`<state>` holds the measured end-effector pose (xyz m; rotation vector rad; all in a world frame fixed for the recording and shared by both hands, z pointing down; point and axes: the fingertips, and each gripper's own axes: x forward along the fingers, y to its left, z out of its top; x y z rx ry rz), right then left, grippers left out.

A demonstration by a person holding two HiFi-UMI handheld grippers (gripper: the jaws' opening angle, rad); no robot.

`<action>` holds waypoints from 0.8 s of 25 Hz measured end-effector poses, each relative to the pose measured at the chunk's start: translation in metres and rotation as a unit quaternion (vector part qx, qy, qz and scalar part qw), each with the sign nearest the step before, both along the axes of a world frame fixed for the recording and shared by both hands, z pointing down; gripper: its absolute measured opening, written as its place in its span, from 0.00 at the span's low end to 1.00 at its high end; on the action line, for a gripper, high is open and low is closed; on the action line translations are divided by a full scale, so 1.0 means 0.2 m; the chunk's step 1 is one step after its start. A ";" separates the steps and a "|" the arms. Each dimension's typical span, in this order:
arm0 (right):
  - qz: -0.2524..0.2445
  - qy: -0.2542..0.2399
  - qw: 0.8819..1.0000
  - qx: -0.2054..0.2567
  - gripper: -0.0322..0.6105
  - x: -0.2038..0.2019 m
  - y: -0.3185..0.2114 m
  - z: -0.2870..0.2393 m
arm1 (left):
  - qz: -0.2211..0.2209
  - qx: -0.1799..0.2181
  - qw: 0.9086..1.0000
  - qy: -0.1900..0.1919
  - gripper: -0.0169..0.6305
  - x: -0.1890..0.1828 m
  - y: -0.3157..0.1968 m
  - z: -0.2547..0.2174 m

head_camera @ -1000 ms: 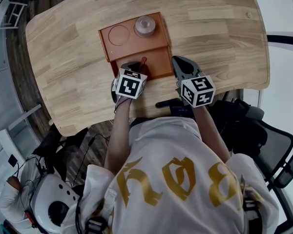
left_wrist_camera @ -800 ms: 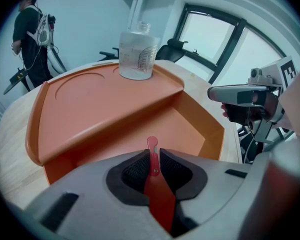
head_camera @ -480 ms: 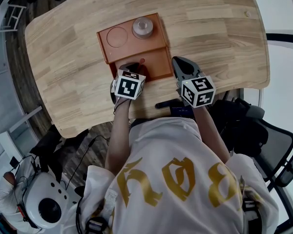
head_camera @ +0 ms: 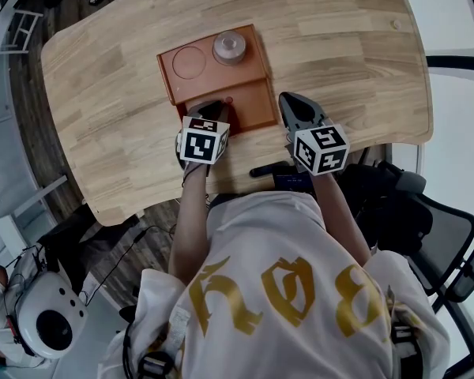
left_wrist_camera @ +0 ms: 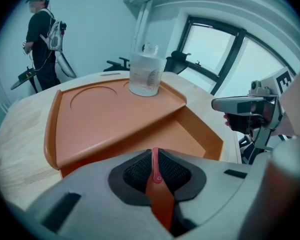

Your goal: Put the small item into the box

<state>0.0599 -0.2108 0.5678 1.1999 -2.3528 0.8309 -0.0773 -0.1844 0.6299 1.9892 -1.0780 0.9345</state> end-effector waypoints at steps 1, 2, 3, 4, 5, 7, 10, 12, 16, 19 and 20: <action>0.000 0.000 1.000 0.002 0.07 0.00 0.01 -0.01 | -0.003 0.008 1.000 0.002 0.09 0.00 0.00 -0.02; -0.001 -0.001 1.000 0.004 0.07 0.00 0.01 -0.02 | -0.006 0.017 1.000 0.003 0.08 0.00 0.00 -0.03; -0.001 -0.002 1.000 0.006 0.07 0.00 0.02 -0.03 | -0.009 0.026 1.000 0.004 0.06 0.00 0.00 -0.05; -0.002 -0.002 1.000 0.008 0.07 0.00 0.03 -0.04 | -0.011 0.033 0.999 0.005 0.06 -0.01 0.00 -0.07; -0.002 -0.002 1.000 0.010 0.07 0.00 0.03 -0.05 | -0.013 0.040 0.999 0.007 0.05 -0.01 0.00 -0.09; -0.004 -0.001 1.000 0.013 0.07 -0.01 0.04 -0.07 | -0.018 0.049 0.999 0.012 0.05 -0.01 0.00 -0.12; -0.008 -0.003 1.000 0.019 0.07 -0.03 0.06 -0.10 | -0.026 0.057 0.998 0.022 0.04 -0.03 0.01 -0.18; -0.011 -0.005 1.000 0.023 0.07 -0.05 0.08 -0.12 | -0.031 0.064 0.997 0.032 0.04 -0.04 0.03 -0.21; -0.013 -0.012 0.999 0.036 0.07 -0.09 0.09 -0.17 | -0.044 0.085 0.995 0.043 0.04 -0.07 0.04 -0.29; -0.013 -0.021 0.999 0.049 0.07 -0.11 0.11 -0.23 | -0.050 0.108 0.992 0.039 0.04 -0.09 0.05 -0.36; -0.014 -0.022 0.998 0.053 0.07 -0.11 0.12 -0.25 | -0.053 0.115 0.991 0.042 0.04 -0.10 0.05 -0.38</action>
